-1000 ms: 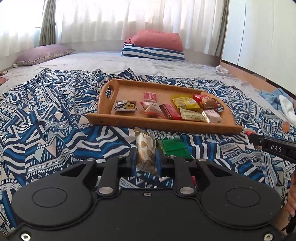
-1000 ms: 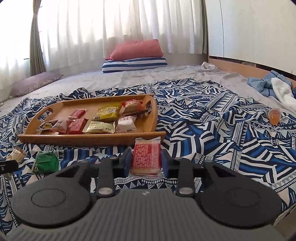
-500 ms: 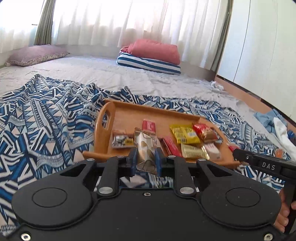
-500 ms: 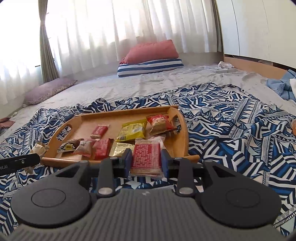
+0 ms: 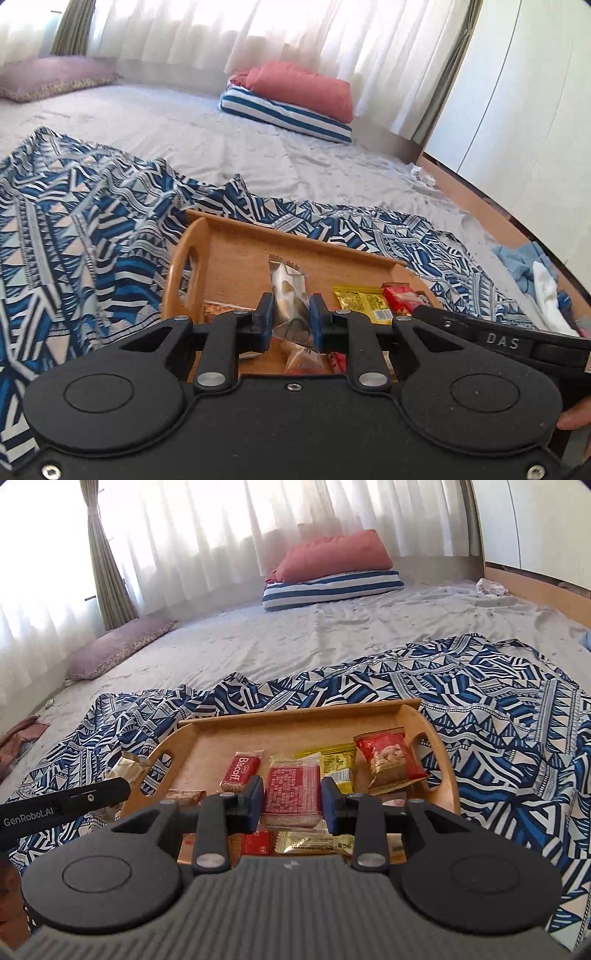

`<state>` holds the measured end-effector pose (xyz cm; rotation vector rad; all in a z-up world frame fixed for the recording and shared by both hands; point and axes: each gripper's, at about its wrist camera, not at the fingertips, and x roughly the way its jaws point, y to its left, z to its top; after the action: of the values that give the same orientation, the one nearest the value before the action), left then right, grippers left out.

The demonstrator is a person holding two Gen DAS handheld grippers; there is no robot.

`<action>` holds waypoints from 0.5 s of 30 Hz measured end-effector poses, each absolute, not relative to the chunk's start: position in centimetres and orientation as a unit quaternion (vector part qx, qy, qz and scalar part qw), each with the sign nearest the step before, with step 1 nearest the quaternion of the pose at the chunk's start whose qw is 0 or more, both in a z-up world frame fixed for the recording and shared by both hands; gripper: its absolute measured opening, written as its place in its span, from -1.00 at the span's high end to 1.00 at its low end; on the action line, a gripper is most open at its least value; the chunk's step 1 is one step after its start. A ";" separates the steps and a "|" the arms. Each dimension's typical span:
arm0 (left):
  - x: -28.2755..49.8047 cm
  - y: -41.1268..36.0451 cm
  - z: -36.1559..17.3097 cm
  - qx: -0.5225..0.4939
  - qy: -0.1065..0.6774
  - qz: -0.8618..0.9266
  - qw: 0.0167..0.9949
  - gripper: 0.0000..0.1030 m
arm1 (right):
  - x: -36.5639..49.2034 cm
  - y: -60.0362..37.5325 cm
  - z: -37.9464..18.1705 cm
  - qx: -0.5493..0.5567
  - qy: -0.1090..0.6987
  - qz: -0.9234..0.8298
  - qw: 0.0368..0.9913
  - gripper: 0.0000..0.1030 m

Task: Organize snacks
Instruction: 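Carry the cookie packet with the left tool while the right tool carries the red packet to the tray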

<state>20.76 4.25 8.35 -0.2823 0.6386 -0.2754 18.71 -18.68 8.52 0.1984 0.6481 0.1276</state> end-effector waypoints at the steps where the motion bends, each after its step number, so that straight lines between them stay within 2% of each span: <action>1: 21.4 4.4 8.1 -0.145 0.317 -0.134 0.928 0.63 | 19.4 -18.4 8.5 0.098 0.324 0.064 0.939 0.27; 15: 29.2 3.6 3.5 -0.147 0.355 -0.117 0.916 0.63 | 27.2 -15.2 5.2 0.095 0.381 0.062 0.918 0.27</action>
<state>29.17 3.61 3.48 -0.3031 0.7306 -0.2398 27.21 -15.23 5.17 0.1946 0.7833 0.1275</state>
